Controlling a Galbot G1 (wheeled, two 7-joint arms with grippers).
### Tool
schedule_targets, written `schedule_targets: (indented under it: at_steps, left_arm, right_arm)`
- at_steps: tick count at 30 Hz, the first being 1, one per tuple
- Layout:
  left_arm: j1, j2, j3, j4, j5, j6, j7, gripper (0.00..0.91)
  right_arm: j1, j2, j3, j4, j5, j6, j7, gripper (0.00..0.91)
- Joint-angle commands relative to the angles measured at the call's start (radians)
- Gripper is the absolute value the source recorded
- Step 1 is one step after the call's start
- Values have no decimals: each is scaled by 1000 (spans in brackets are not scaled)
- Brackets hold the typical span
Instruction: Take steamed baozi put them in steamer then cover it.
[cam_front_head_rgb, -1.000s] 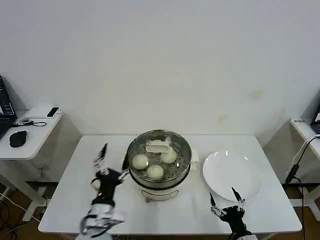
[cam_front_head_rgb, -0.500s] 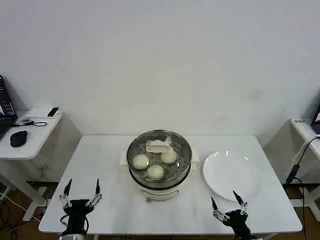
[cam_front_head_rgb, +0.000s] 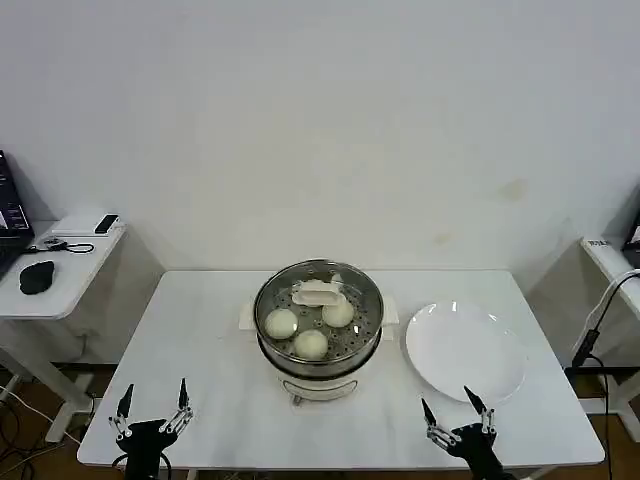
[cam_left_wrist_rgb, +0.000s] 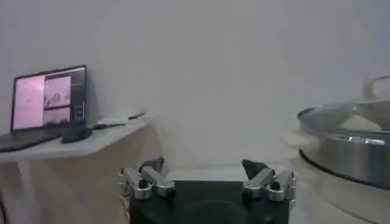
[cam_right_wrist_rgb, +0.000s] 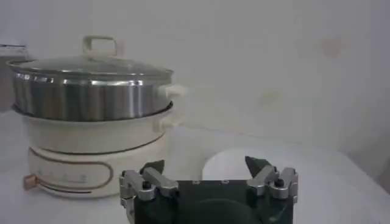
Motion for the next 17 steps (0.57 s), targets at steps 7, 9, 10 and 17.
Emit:
schedule_targets:
  at_steps: [7,9,10,17]
  left_arm:
    - [11,7,2,20,-16,2,14,907]
    - [10,4,4,12,-11,12,14,907]
    - [10,2,6,10,-8,17,14,907]
    - [16,-5,9,11,8,17,20,907]
  right_arm:
    - [11,-48,-44,-23,22,-9,27,907]
    - [12,-48,-51,-24,22,-9,32,907]
    - [14,-47,-52,-24,22,-8,32,907]
    - [27,-26,-52,-44,-52,17,55,907]
